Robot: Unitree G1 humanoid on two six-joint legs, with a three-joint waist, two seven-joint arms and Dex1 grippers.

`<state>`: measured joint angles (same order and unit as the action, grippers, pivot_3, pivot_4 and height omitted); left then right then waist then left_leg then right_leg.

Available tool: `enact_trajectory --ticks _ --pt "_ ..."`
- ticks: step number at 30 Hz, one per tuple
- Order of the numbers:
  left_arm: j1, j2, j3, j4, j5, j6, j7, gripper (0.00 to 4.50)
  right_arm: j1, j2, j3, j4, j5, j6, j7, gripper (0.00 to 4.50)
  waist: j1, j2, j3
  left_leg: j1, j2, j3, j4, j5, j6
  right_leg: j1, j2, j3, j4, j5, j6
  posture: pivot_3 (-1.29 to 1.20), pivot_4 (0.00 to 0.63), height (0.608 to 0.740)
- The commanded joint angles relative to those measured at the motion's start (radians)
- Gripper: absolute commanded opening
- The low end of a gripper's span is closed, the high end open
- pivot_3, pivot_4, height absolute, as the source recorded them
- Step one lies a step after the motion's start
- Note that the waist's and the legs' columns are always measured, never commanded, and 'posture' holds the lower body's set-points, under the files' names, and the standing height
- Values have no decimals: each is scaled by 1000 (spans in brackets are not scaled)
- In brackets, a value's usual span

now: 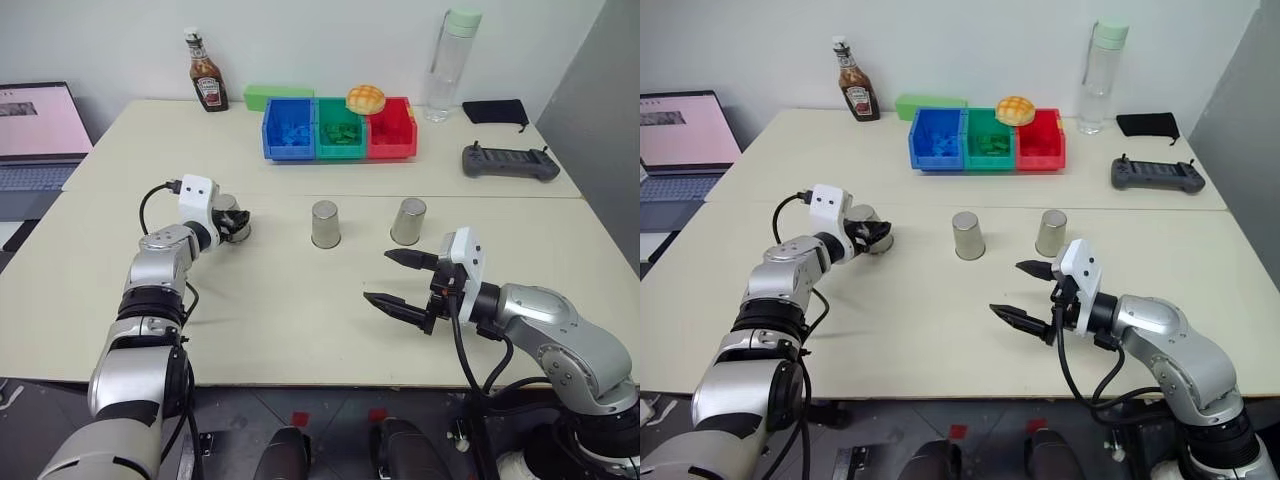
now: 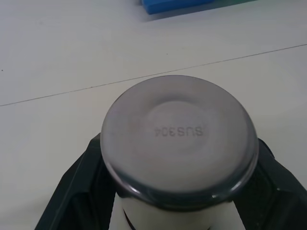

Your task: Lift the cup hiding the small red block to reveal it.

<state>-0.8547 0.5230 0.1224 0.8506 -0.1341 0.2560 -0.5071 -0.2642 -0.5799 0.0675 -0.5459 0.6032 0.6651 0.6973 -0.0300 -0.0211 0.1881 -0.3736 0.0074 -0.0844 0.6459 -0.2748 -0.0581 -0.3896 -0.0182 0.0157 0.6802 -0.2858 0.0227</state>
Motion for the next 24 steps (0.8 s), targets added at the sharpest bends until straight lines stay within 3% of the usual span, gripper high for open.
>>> enact_trajectory --ticks 1,7,14,24 --pt "-26 10 17 -4 -5 -28 -12 2761 -14 2 -12 -36 12 -7 1 4500 0 0 0 0 0 0 0 0 0 0 0 0 0 0 0 0 150 740" --pt "-9 17 65 -107 -65 -2 -36 2760 -15 9 -9 -37 12 -13 0 4500 -1 0 0 -1 0 -1 0 0 0 0 0 0 0 0 0 0 150 740" --pt "3 92 120 -230 -81 52 -2 2760 -22 24 -11 -35 15 -18 1 4500 -3 0 0 -2 1 -2 0 0 0 -2 0 -1 0 0 0 0 150 740" --pt "74 130 191 -159 -101 46 55 2760 -18 41 -6 -37 12 -17 -5 4500 0 0 0 -2 1 -2 1 0 0 -2 0 -1 1 0 0 0 150 740"
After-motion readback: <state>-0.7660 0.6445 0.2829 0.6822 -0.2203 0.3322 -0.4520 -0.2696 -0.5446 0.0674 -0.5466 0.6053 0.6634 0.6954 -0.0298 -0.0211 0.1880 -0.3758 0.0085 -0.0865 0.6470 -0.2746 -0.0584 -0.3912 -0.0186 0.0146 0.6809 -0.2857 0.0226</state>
